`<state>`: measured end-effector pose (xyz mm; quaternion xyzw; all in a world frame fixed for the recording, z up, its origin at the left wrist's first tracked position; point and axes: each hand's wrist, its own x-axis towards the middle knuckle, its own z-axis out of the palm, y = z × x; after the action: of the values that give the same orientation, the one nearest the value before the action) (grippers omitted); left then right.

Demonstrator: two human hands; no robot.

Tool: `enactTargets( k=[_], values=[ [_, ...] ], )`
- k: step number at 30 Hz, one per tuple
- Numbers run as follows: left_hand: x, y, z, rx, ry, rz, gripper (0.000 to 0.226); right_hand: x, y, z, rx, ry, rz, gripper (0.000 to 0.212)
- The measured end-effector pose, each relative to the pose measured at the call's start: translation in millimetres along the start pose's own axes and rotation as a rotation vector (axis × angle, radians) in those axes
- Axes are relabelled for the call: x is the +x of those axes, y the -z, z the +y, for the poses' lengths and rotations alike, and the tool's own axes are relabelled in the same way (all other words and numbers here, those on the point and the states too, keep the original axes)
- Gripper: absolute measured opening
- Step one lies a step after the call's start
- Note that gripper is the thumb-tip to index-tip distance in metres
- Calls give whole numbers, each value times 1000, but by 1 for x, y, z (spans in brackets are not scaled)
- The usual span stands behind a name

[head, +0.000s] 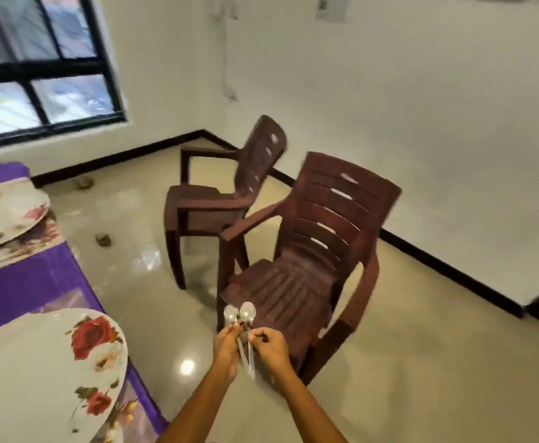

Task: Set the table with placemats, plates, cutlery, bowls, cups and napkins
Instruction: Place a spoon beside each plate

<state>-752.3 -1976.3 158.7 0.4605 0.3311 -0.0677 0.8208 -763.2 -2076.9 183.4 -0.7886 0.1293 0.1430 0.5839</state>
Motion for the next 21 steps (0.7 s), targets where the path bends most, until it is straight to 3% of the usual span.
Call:
enactTargets(
  k=[8,16,21],
  values=[
    [62,-10,67,-33,-120,211,16,125,-20,-65,-171,132,-378,15],
    [121,33,156,-198,-433,695,7,203,-141,-136,-347,245,-733,16],
    [154,89,213,-216,-474,955,14,223,-235,-183,-408,259,-914,24]
  ],
)
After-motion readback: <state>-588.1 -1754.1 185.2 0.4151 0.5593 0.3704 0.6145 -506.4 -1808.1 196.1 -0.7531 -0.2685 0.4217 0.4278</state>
